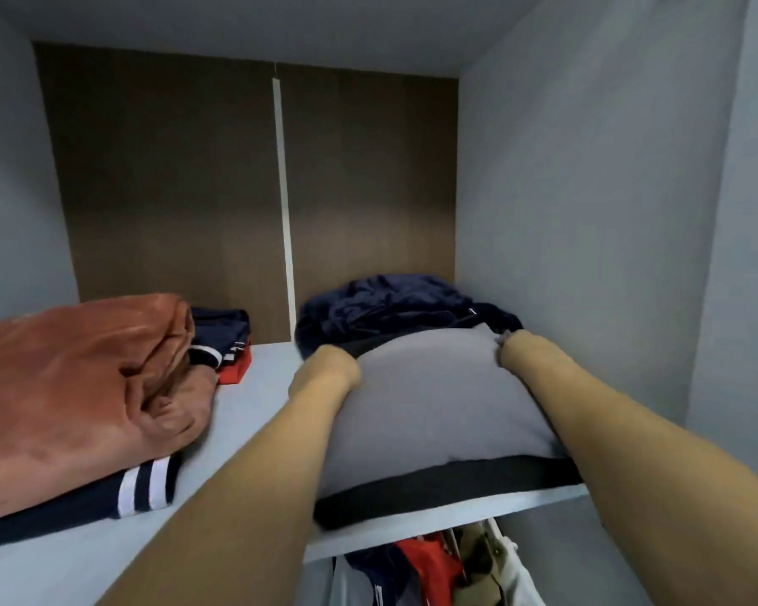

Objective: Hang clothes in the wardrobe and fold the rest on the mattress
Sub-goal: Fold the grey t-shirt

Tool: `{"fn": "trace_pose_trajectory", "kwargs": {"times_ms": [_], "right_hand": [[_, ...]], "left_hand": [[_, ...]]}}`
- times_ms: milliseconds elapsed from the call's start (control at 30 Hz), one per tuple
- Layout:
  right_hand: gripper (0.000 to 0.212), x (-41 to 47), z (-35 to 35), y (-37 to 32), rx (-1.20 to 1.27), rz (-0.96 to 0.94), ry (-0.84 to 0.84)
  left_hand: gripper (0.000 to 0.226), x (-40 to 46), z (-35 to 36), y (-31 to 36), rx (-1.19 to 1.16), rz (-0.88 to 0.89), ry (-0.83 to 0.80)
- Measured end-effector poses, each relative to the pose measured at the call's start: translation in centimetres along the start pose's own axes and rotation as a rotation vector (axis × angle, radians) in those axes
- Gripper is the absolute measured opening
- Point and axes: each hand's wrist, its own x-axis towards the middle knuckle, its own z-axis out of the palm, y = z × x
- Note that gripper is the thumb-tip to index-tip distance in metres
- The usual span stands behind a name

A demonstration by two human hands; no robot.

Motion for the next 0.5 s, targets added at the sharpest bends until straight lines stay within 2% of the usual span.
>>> {"fn": "trace_pose_trajectory", "kwargs": {"times_ms": [133, 300, 500], "right_hand": [[0.054, 2.0, 0.9, -0.1, -0.158, -0.027, -0.216], [0.061, 2.5, 0.9, 0.1, -0.248, -0.067, -0.292], [0.061, 2.9, 1.0, 0.2, -0.230, -0.082, -0.269]], "left_hand": [[0.034, -0.4, 3.0, -1.1, 0.003, -0.074, 0.064], [0.031, -0.6, 2.6, -0.9, 0.024, -0.085, 0.088], [0.027, -0.7, 2.5, -0.7, 0.003, -0.083, 0.105]]}}
